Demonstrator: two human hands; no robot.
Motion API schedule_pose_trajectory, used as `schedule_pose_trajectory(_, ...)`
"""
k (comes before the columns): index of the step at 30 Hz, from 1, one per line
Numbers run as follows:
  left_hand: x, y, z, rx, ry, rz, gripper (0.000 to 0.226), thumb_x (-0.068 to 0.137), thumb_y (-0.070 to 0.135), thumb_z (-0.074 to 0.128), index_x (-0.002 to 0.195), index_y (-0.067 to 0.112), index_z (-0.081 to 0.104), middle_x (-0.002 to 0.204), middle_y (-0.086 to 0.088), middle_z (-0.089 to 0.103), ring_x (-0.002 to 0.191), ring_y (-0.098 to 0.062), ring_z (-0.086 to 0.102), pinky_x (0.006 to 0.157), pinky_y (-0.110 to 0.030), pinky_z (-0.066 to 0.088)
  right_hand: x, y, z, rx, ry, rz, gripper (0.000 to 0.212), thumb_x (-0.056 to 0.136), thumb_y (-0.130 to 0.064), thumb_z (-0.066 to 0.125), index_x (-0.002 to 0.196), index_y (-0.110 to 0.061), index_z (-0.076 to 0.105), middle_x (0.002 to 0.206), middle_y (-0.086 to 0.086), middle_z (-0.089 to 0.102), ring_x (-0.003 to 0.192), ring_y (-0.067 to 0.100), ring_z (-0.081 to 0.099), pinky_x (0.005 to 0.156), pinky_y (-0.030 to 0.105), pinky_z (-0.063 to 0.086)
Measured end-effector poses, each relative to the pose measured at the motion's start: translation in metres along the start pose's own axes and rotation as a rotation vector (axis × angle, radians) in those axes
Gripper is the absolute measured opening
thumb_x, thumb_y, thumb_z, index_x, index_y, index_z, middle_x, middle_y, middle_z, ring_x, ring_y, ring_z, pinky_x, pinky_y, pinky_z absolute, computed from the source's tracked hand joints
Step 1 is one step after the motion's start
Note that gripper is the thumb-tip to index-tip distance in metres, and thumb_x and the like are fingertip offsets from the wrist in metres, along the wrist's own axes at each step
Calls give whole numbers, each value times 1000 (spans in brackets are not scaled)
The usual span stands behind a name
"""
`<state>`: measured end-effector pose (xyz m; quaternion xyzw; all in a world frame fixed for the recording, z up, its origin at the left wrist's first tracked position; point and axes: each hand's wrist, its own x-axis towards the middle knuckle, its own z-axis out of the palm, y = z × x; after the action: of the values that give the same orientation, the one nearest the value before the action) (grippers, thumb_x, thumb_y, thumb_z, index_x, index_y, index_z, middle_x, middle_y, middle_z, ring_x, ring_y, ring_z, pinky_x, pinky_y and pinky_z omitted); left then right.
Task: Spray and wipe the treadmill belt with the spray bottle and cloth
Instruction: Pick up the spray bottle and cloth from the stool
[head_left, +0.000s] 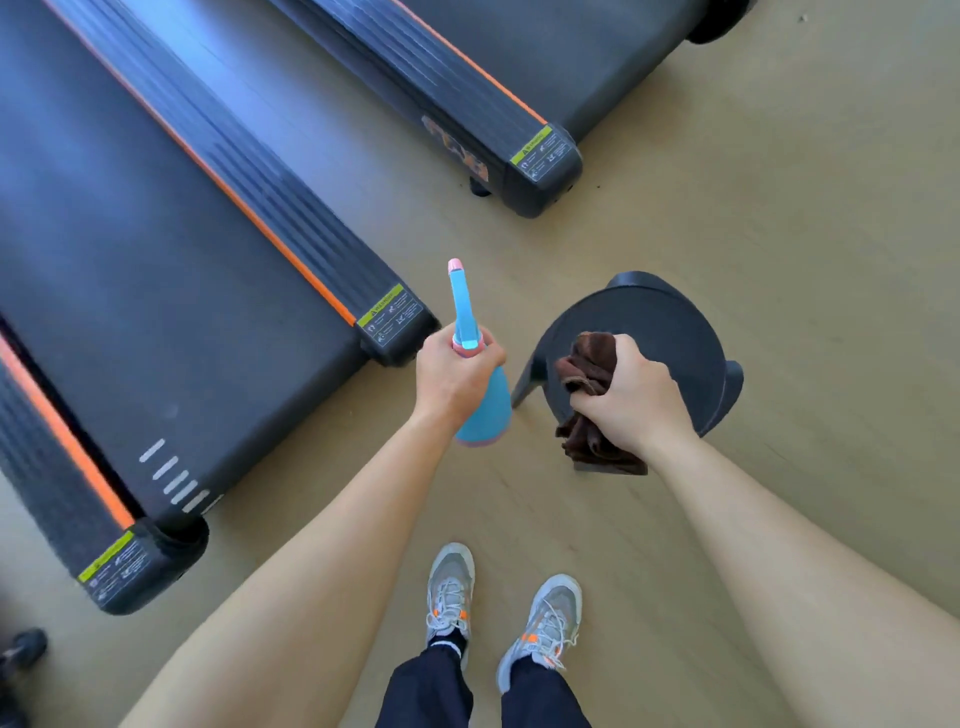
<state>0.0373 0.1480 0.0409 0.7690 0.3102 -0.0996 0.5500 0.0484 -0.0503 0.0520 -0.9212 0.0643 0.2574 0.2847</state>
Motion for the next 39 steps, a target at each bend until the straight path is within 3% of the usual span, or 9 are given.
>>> schedule_pose_trajectory(5, -67, 22, -114, -26, 115, -29, 31, 75, 40, 65, 75, 8, 67, 82, -9, 73, 73, -18, 59, 72, -36, 45, -53, -110, 2, -69, -84, -154, 52, 81, -42, 69, 124, -23, 47, 105, 7, 66, 98, 34, 62, 83, 46, 55)
schedule_pose_trajectory(10, -134, 35, -230, -18, 239, -65, 17, 79, 26, 70, 80, 10, 62, 79, -4, 69, 76, -22, 59, 73, -38, 45, -123, -227, 15, -184, -204, -333, 51, 81, -42, 71, 124, -24, 50, 111, 9, 68, 103, 38, 63, 86, 43, 53)
schedule_pose_trajectory(14, -174, 35, -317, -26, 310, -97, 21, 70, 34, 63, 74, 14, 60, 74, -4, 66, 71, -22, 57, 70, -38, 45, -167, -310, 32, -250, -269, -416, 50, 84, -45, 70, 123, -23, 49, 113, 8, 68, 104, 36, 63, 84, 40, 53)
schedule_pose_trajectory(19, -201, 22, -406, -73, 345, -137, 16, 86, 19, 71, 80, 12, 58, 80, -3, 64, 73, -17, 54, 70, -34, 41, -206, -399, 50, -315, -292, -491, 51, 82, -40, 71, 123, -23, 47, 112, 9, 66, 106, 35, 62, 88, 43, 54)
schedule_pose_trajectory(22, -202, 16, -448, -89, 373, -129, 15, 86, 19, 71, 86, 10, 60, 86, -6, 66, 76, -19, 56, 72, -36, 43, -217, -450, 60, -335, -283, -550, 54, 82, -42, 71, 127, -23, 46, 114, 7, 66, 104, 33, 62, 88, 44, 54)
schedule_pose_trajectory(24, -198, 18, -467, -104, 382, -129, 16, 85, 20, 72, 91, 20, 57, 90, 0, 66, 81, -21, 59, 75, -39, 46, -219, -476, 64, -345, -284, -584, 55, 84, -41, 71, 129, -23, 46, 114, 6, 65, 100, 30, 62, 85, 43, 56)
schedule_pose_trajectory(30, -165, 43, -511, -221, 420, -70, 62, 90, 15, 70, 142, 31, 40, 117, 7, 66, 101, -20, 64, 84, -35, 49, -194, -547, 71, -373, -303, -685, 55, 84, -39, 73, 129, -25, 45, 114, 2, 65, 95, 25, 62, 82, 43, 58)
schedule_pose_trajectory(34, -126, 66, -534, -208, 415, -20, 62, 92, 9, 67, 142, 37, 46, 124, 11, 58, 98, -16, 60, 82, -32, 44, -154, -591, 73, -401, -331, -749, 55, 85, -41, 73, 129, -25, 46, 113, 1, 64, 94, 22, 62, 79, 39, 57)
schedule_pose_trajectory(39, -69, 96, -565, -220, 459, -62, 58, 92, 10, 67, 139, 37, 47, 109, 6, 57, 91, -18, 58, 82, -34, 44, -94, -660, 69, -444, -378, -802, 54, 84, -42, 72, 128, -25, 45, 112, 2, 65, 95, 25, 64, 83, 44, 58)
